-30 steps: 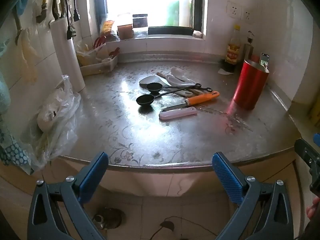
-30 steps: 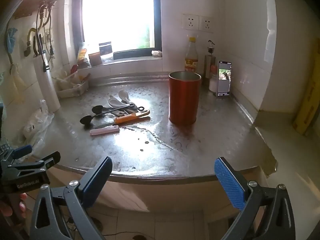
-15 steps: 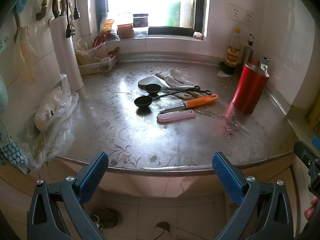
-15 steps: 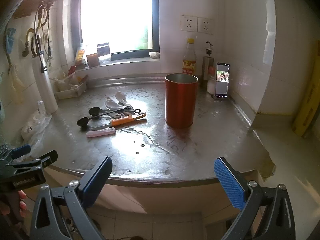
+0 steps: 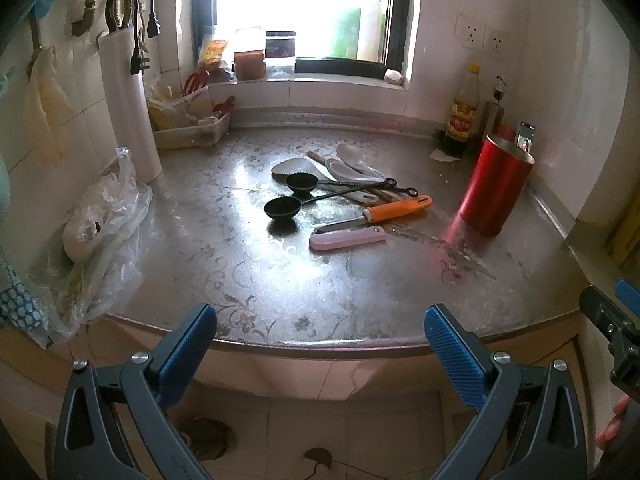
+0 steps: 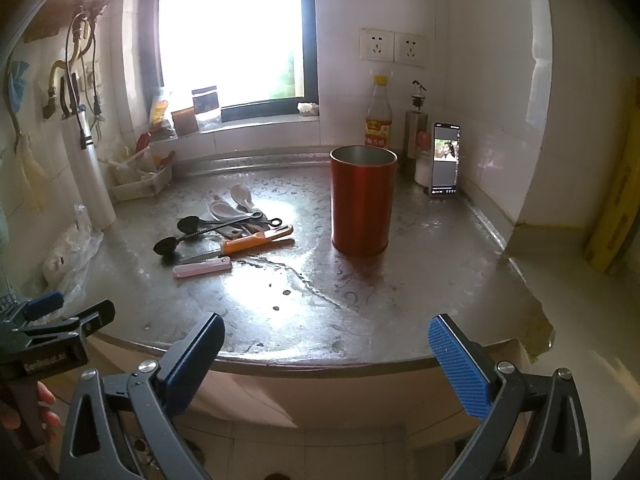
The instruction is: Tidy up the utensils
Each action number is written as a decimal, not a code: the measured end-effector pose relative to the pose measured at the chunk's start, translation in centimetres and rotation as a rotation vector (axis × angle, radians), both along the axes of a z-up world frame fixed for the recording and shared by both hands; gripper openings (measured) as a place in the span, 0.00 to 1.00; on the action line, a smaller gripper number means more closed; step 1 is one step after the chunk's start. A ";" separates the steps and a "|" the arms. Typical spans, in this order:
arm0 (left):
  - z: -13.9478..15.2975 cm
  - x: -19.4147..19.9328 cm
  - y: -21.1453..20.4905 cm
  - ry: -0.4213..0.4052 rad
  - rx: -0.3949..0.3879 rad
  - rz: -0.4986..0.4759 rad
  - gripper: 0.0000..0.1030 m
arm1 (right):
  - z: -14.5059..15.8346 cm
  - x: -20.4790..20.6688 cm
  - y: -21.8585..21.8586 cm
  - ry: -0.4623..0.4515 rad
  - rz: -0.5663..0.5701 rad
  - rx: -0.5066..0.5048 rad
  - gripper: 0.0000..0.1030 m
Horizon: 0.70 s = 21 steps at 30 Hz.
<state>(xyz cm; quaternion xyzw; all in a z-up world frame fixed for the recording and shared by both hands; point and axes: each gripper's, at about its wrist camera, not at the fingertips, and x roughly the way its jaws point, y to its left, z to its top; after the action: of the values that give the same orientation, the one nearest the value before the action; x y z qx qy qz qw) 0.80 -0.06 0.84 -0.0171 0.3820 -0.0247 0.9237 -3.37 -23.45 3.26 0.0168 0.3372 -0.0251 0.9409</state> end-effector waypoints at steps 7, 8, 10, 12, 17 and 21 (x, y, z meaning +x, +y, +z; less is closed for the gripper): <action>0.3 -0.3 -0.1 -0.035 0.025 -0.007 1.00 | 0.0 0.0 0.4 -0.015 0.008 0.014 1.00; 0.3 -0.4 -0.1 -0.037 0.028 -0.007 1.00 | 0.0 0.0 0.4 -0.016 0.010 0.017 1.00; 0.3 -0.5 -0.1 -0.038 0.027 -0.006 1.00 | 0.0 -0.1 0.4 -0.019 0.010 0.016 1.00; 0.3 -0.5 0.0 -0.039 0.024 -0.007 1.00 | 0.0 -0.2 0.4 -0.022 0.010 0.015 1.00; 0.5 -0.9 -0.2 -0.049 0.024 -0.009 1.00 | 0.0 -0.4 0.3 -0.022 0.010 0.008 1.00; 0.7 -1.3 -0.2 -0.065 0.021 -0.006 1.00 | 0.0 -0.6 0.2 -0.021 0.015 0.008 1.00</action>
<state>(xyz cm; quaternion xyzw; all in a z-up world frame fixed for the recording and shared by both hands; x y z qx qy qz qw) -0.51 -0.28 1.54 -0.0053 0.3522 -0.0238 0.9356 -4.01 -23.21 3.29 0.0184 0.3275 -0.0164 0.9445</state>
